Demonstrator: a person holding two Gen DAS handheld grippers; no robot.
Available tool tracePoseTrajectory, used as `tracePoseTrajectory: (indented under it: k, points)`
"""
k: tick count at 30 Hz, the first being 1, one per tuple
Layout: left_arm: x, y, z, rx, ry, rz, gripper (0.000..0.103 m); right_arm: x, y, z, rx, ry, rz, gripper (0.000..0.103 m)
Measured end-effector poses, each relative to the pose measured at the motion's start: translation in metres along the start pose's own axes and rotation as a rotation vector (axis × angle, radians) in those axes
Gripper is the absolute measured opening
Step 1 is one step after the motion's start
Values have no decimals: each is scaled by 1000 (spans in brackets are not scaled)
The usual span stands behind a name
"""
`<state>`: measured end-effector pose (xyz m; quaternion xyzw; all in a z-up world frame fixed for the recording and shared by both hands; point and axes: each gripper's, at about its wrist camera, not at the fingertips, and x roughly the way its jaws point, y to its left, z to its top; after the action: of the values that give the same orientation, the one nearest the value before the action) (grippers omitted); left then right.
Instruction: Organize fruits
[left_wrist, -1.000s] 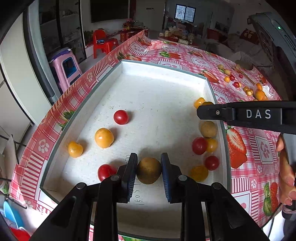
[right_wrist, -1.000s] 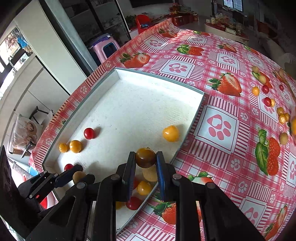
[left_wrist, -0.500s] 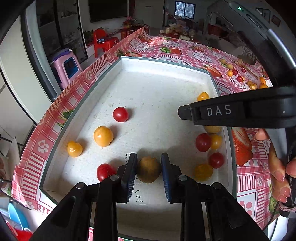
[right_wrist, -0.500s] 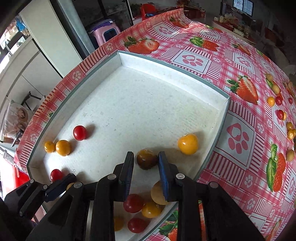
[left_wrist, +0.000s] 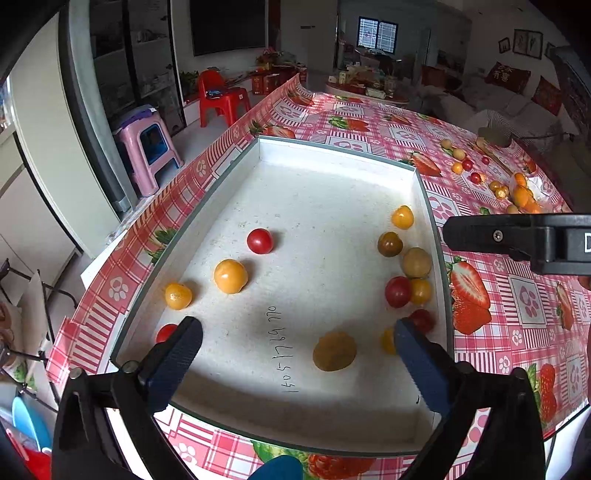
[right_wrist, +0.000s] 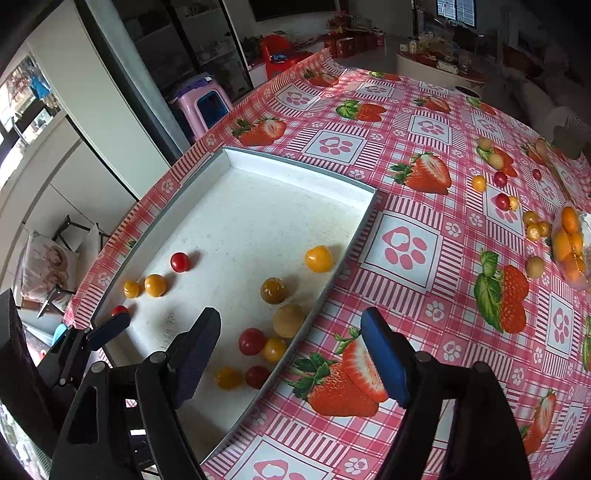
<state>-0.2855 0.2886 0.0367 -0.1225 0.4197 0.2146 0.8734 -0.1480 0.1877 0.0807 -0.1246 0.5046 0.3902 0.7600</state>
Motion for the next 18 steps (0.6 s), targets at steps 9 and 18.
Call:
tracePoseTrajectory:
  k: [9, 18]
  points:
    - [-16, -3, -5, 8, 5, 45, 103, -18, 0, -24, -25, 0, -64, 103]
    - [-21, -4, -8, 6, 37, 83, 103, -35, 11, -38, -69, -45, -134, 103]
